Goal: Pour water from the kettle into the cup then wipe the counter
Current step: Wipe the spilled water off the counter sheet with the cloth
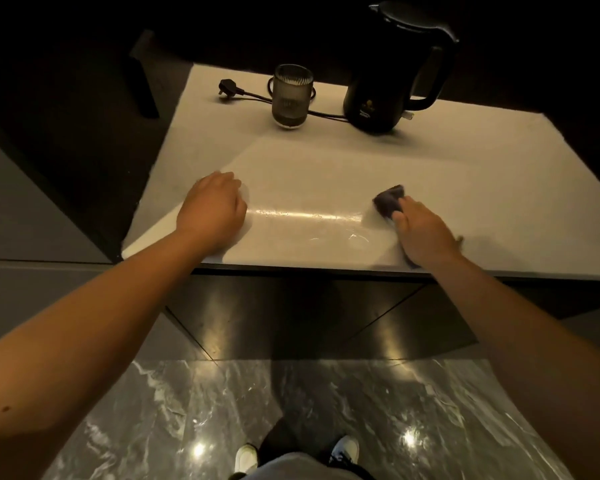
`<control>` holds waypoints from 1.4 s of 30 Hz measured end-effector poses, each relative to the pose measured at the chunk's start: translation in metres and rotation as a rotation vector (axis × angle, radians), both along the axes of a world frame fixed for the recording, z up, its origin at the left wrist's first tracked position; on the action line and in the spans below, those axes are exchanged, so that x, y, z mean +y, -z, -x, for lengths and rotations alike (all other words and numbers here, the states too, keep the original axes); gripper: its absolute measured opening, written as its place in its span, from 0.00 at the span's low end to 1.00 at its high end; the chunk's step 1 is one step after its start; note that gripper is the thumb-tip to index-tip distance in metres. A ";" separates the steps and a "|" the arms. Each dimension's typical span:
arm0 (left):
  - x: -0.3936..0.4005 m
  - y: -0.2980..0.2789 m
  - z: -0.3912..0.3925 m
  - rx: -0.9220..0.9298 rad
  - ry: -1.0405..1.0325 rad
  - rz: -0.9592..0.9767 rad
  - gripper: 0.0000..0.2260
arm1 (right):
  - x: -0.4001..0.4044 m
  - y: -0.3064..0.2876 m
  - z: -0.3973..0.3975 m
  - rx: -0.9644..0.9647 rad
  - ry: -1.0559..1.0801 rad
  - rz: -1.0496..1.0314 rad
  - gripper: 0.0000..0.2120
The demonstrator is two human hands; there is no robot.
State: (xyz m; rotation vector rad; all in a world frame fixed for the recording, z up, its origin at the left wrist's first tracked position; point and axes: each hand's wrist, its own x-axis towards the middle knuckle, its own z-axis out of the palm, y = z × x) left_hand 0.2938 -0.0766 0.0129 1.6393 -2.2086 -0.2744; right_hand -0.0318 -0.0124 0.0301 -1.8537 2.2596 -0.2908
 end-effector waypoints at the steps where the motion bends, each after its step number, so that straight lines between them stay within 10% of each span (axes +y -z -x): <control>1: -0.001 0.004 -0.007 -0.023 0.001 0.016 0.13 | -0.001 0.001 0.002 0.058 -0.004 -0.017 0.19; 9: -0.012 0.016 -0.014 -0.161 0.089 0.026 0.12 | 0.007 0.018 -0.064 0.285 -0.205 0.060 0.17; 42: -0.026 0.020 -0.056 -0.004 0.177 0.026 0.12 | 0.033 0.054 -0.179 0.155 -0.603 0.439 0.22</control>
